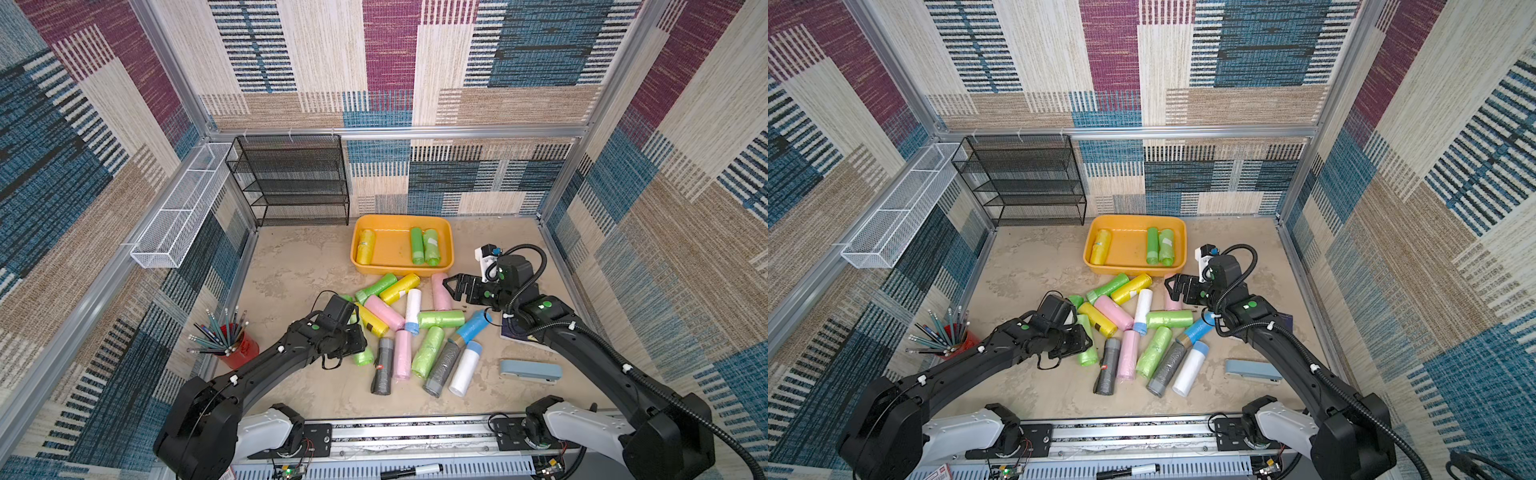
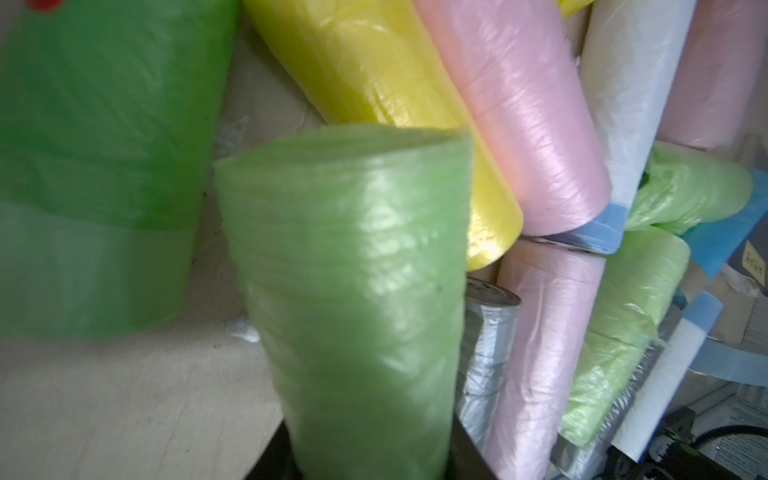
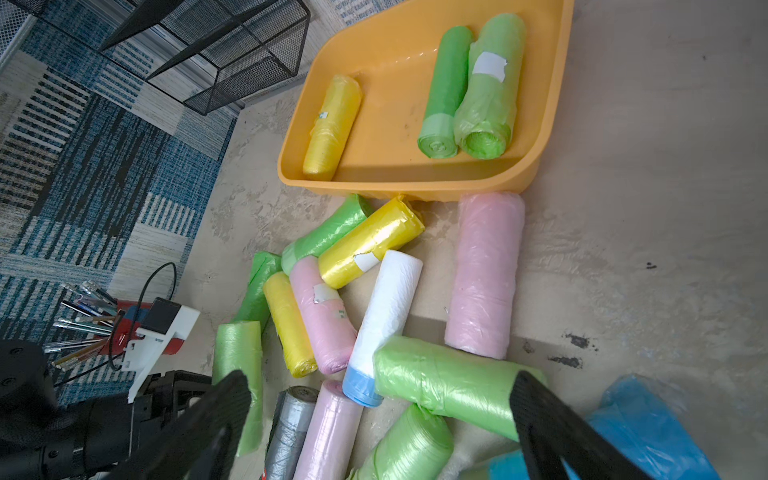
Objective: Put the roll of trash bags into the storage box
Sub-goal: Pick up the roll of trash bags from the center of the board.
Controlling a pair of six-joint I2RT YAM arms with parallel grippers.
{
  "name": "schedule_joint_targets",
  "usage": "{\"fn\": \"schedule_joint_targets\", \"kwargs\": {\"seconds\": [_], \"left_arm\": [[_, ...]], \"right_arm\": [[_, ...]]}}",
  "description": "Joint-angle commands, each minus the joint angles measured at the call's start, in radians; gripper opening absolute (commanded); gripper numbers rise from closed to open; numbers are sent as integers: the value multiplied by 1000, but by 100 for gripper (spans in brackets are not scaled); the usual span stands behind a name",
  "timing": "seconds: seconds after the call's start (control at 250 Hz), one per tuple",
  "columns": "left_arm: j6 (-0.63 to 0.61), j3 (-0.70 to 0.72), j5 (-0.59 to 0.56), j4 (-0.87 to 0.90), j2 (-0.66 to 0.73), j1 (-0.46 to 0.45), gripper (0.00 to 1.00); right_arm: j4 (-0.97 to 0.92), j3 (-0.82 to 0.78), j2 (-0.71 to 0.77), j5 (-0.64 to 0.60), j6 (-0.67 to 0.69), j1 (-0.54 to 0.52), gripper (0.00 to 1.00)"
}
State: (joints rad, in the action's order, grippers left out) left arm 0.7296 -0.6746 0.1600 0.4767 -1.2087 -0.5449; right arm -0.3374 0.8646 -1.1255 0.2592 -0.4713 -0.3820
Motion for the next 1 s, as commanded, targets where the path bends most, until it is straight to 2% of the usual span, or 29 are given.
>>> {"fn": "schedule_joint_targets", "kwargs": {"seconds": [0.0, 0.624, 0.996], "left_arm": [[-26, -23, -9, 17, 16, 1, 38], [-68, -142, 6, 26, -4, -1, 38], [-117, -289, 12, 46, -103, -1, 38]], "right_arm": [[17, -2, 1, 12, -7, 0, 99], [53, 0, -28, 51, -41, 0, 99], [98, 3, -73, 100, -61, 5, 99]]}}
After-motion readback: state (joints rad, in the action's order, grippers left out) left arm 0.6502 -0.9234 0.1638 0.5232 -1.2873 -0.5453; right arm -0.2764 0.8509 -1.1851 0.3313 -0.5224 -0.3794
